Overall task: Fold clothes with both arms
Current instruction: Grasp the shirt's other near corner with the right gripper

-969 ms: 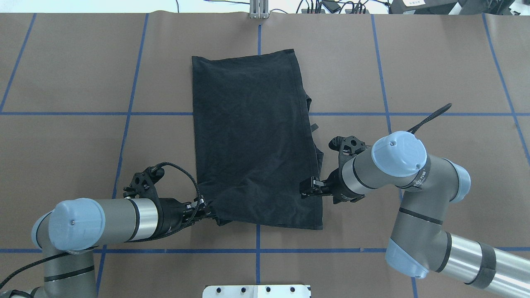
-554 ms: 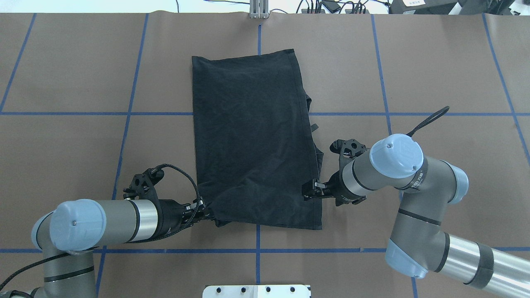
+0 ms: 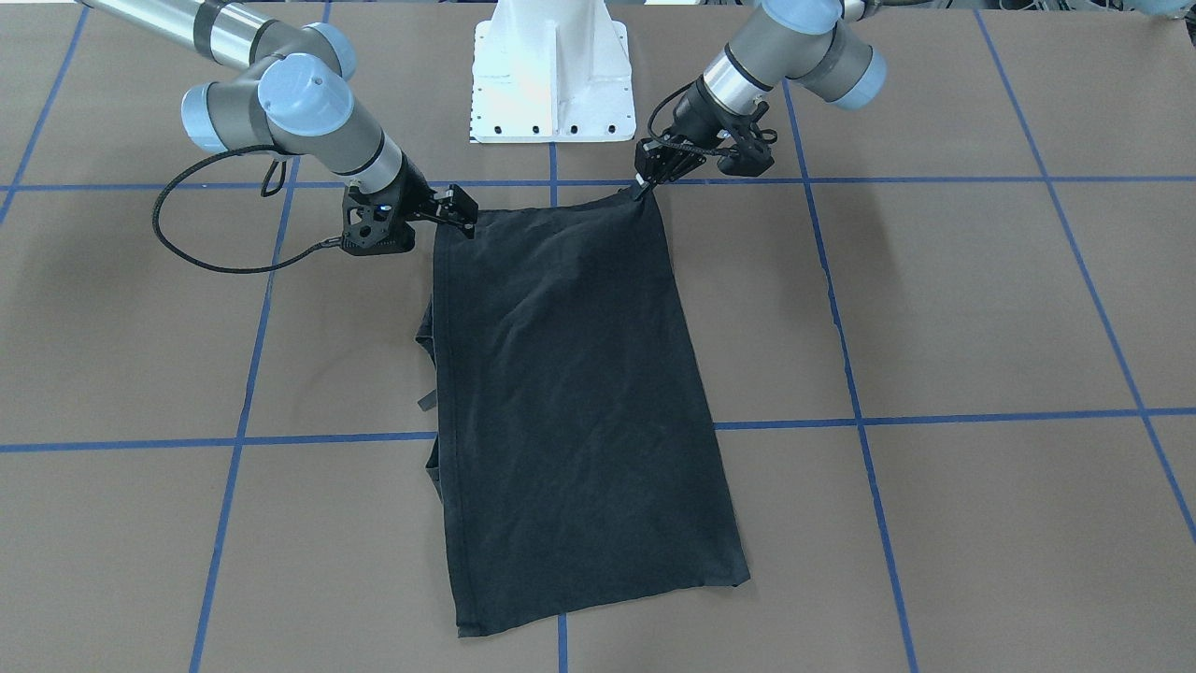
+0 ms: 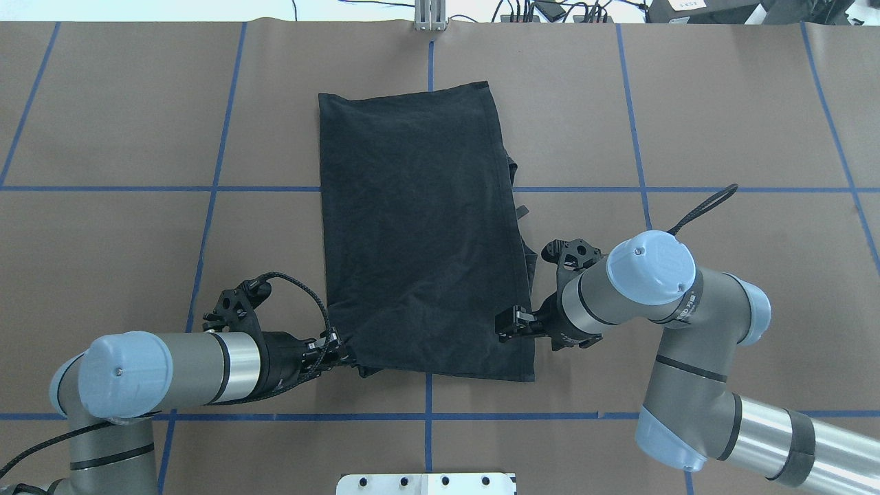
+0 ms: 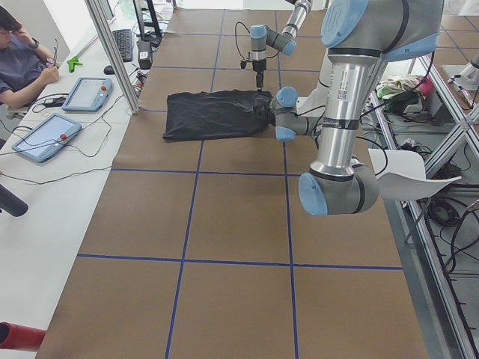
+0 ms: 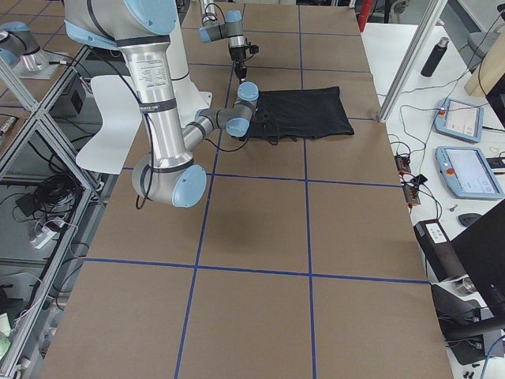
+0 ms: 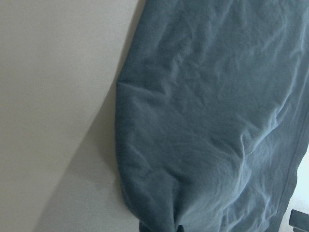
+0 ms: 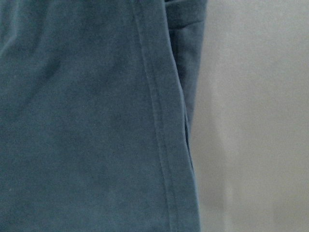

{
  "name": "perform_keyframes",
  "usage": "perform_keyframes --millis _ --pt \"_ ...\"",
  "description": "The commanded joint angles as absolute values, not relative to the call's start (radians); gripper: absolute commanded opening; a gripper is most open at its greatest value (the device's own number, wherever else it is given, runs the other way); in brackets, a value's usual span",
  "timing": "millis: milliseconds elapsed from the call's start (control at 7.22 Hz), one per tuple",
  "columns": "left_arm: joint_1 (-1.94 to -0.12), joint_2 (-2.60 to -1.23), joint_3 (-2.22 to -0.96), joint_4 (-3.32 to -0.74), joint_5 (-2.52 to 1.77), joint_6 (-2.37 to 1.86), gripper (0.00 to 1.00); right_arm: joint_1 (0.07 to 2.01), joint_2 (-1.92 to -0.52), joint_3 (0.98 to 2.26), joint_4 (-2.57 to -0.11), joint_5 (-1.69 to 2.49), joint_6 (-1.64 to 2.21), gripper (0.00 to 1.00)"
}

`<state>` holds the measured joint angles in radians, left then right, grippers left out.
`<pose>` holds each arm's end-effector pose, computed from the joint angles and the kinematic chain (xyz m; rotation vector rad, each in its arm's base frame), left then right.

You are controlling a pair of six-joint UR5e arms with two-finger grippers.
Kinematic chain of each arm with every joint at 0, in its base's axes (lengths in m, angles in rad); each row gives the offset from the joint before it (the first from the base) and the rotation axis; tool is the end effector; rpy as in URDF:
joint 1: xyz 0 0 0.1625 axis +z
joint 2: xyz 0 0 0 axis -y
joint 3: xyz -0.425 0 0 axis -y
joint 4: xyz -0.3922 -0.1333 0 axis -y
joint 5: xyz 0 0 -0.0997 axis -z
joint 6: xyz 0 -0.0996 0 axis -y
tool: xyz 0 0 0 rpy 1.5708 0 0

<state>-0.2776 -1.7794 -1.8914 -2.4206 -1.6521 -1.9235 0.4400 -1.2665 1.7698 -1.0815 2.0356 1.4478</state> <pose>0.4879 -0.2692 0.3013 -0.1210 1.3903 -0.4701 -0.5050 -0.3358 0.3440 -0.1381 -1.0515 0.0561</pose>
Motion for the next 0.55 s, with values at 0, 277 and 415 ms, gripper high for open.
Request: perform_keyframes --millis 0,277,415 --pt "-0.278 -1.779 -1.894 -2.421 -1.654 -1.924 0.0 0.43 -1.259 1.767 -1.081 2.036 1.451 0.99" --pt "-0.278 -1.779 -1.896 -2.421 -1.655 -1.924 0.0 0.423 -1.259 1.766 -1.081 2.034 1.451 0.99" --pt "-0.278 -1.779 -1.896 -2.421 -1.655 -1.924 0.0 0.42 -1.256 1.766 -1.083 2.034 1.451 0.99"
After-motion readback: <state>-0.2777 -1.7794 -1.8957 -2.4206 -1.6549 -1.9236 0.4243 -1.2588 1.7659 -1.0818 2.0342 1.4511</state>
